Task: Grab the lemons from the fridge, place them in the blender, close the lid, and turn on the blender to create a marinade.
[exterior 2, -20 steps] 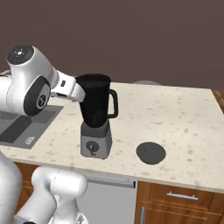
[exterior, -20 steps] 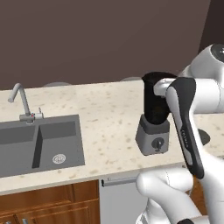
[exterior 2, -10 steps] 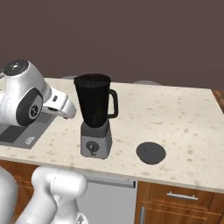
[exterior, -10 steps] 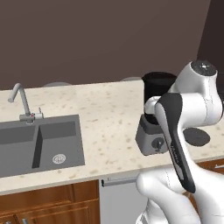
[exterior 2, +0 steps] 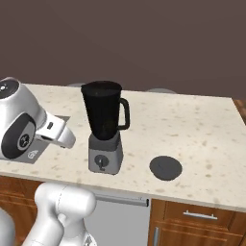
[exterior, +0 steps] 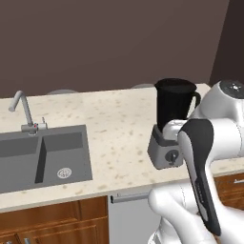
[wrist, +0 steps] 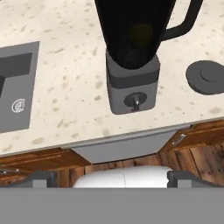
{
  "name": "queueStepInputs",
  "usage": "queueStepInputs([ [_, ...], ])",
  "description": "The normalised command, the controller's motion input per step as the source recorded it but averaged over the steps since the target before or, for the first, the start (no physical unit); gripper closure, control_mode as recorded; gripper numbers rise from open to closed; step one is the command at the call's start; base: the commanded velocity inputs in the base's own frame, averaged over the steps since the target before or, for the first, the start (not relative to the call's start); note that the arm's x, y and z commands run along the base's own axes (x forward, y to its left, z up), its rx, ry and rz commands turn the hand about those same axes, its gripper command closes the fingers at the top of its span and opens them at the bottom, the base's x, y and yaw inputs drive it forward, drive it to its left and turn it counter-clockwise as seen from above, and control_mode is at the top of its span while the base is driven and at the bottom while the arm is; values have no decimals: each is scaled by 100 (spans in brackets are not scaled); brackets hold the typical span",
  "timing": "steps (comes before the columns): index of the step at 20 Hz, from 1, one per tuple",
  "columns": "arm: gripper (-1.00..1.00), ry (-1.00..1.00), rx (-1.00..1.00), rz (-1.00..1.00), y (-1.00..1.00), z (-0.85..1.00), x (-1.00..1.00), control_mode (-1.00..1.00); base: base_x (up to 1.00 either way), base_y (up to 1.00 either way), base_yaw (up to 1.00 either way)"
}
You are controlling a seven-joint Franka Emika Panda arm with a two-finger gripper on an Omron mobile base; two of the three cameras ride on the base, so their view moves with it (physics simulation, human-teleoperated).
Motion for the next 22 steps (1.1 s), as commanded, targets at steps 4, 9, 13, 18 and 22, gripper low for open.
queueStepInputs([
  [4, -100, 4, 0, 0, 1, -6, 0, 100, -35, 4, 4],
  [9, -100, 0, 0, 0, 0, 0, 0, 100, -77, 49, 36],
  [13, -100, 0, 0, 0, 0, 0, 0, 100, -34, 89, 62],
  [18, -100, 0, 0, 0, 0, 0, 0, 100, -2, 97, 71],
  [22, -100, 0, 0, 0, 0, 0, 0, 100, 0, 100, 65],
])
